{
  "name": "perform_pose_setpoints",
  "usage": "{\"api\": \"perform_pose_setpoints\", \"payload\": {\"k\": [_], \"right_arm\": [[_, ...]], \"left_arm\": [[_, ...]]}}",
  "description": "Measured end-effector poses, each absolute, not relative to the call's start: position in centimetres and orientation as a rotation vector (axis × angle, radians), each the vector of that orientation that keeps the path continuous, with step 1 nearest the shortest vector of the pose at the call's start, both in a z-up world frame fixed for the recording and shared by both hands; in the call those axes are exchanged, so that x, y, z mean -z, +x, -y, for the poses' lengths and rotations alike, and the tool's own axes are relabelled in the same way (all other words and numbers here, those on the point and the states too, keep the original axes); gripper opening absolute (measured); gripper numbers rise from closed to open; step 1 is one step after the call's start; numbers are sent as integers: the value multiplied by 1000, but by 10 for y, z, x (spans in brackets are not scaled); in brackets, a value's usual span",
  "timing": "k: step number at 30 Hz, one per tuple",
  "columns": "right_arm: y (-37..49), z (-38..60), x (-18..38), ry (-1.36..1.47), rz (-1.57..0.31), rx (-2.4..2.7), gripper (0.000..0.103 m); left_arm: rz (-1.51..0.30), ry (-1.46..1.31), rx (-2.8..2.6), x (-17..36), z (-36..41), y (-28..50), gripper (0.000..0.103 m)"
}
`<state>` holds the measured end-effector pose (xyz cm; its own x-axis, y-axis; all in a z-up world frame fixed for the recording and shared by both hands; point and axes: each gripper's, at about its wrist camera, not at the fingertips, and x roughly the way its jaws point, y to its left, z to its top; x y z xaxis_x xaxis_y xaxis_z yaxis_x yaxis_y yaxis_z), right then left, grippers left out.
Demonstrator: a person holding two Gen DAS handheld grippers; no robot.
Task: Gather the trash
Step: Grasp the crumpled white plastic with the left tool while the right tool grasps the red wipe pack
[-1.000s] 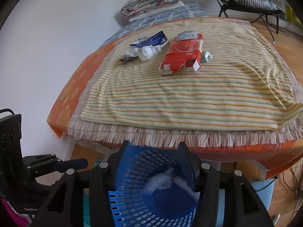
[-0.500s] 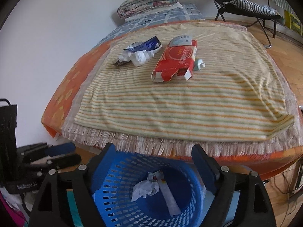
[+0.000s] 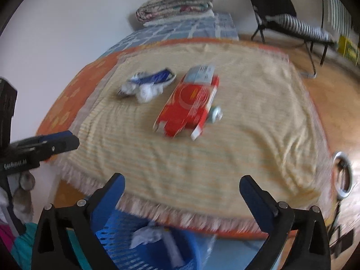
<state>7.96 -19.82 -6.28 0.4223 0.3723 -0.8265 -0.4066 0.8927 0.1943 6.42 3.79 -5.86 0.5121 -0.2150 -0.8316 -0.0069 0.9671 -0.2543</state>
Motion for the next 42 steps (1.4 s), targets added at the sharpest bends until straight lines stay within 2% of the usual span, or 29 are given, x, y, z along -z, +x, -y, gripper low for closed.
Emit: {"api": "perform_pose_setpoints", "payload": {"k": [8, 14, 25, 38, 41, 42], "right_arm": [[124, 207, 55, 4, -1002, -438, 102], [152, 206, 72, 50, -1067, -440, 91], [176, 183, 91, 41, -1113, -498, 91], [201, 166, 109, 45, -1151, -459, 93], [204, 164, 113, 29, -1139, -444, 99], [205, 163, 114, 24, -1136, -438, 99]], "left_arm": [[-1033, -242, 100, 73, -34, 120, 53], [-1053, -281, 81, 89, -36, 154, 53], [-1088, -329, 31, 119, -44, 204, 53], [-1125, -220, -9, 137, -35, 231, 53], [-1124, -229, 3, 137, -40, 230, 38], [-1123, -228, 9, 137, -41, 229, 37]]}}
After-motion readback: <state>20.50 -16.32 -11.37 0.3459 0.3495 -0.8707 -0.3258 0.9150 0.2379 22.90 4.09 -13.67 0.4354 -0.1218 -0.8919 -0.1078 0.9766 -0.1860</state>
